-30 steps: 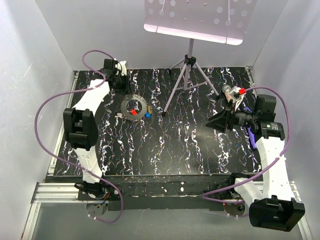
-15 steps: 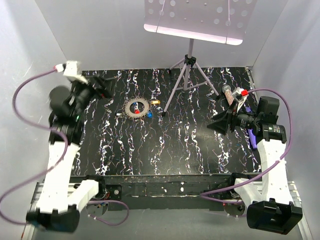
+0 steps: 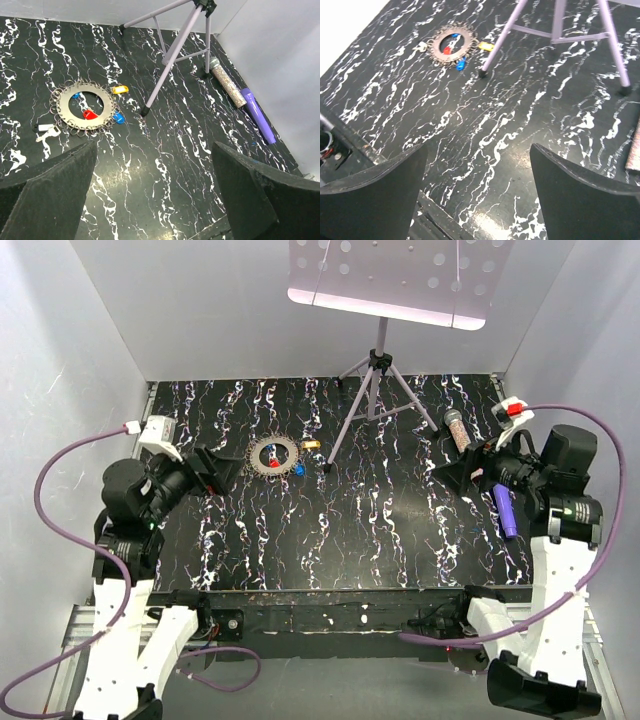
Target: Put the keys on the keyring
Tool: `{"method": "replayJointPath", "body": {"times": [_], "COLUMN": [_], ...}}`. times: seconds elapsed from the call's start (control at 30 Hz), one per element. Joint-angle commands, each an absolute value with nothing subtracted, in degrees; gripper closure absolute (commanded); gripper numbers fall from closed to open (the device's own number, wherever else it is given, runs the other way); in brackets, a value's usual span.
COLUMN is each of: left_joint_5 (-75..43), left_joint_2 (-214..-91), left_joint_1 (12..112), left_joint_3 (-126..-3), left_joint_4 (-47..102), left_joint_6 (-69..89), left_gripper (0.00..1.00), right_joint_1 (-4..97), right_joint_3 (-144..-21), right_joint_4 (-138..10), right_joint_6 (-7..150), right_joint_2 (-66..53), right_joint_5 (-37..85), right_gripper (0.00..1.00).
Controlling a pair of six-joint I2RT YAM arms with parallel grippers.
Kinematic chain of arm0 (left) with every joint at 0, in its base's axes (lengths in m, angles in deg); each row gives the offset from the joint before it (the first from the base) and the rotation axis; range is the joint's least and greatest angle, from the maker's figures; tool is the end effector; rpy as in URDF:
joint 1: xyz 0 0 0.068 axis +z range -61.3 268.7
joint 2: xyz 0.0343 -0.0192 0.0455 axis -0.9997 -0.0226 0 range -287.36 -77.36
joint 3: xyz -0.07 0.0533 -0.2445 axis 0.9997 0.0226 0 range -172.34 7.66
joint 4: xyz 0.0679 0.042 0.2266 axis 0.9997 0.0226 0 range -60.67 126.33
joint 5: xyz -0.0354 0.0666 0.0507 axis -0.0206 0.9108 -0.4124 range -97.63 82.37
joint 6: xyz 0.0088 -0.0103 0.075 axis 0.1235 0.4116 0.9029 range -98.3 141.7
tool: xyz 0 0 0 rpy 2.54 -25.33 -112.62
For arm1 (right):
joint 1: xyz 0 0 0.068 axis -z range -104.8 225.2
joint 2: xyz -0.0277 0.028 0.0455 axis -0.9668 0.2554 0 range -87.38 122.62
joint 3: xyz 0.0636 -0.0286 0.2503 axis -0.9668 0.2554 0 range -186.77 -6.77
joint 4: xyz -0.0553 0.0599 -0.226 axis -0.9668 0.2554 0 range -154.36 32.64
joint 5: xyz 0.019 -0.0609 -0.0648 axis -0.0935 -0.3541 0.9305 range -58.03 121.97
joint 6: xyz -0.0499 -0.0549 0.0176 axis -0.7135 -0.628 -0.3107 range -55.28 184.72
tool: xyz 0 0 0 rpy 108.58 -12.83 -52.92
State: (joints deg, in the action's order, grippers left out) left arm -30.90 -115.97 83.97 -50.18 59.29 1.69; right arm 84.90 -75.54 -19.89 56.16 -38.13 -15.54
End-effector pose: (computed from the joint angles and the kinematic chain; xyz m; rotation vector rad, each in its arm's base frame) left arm 0.1426 -0.0374 0.3749 0.0639 1.7897 -0.6683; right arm 0.1584 0.0213 0.3846 -0.4966 1.8397 0.6117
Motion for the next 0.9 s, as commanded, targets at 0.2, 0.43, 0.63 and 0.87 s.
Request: {"method": "replayJointPath", "body": {"times": [0.2,0.43,0.63,0.87], "left_joint_5": [-31.1,-29.2,-29.8,-29.9], "left_joint_2": [-112.3,-112.4,-113.1,-112.5], "left_joint_1": [84.0,83.6,83.6,83.6], "left_joint_3": [-52.0,-53.8,-53.9,-53.2], "left_joint_4": [64.1,65.7,65.6,65.5], "left_joint_6": [1.7,3.2,3.3,3.5], "left_gripper": [0.02,0.02,0.02,0.02], "right_joint_1": [85.3,85.5,85.6,86.0], "right_joint_3": [-81.8,-81.0,-80.0,-79.4], "right_joint_4": [-14.4,-18.7,-20.8,-20.9], "right_joint_6": [61.5,71.3,77.7,77.8], "right_joint_2": [-42.0,-43.7,-44.5,-44.7], "right_joint_5": [-5.9,3.8,12.9,11.9], "right_gripper": [0.1,0.09,0.08,0.08]}}
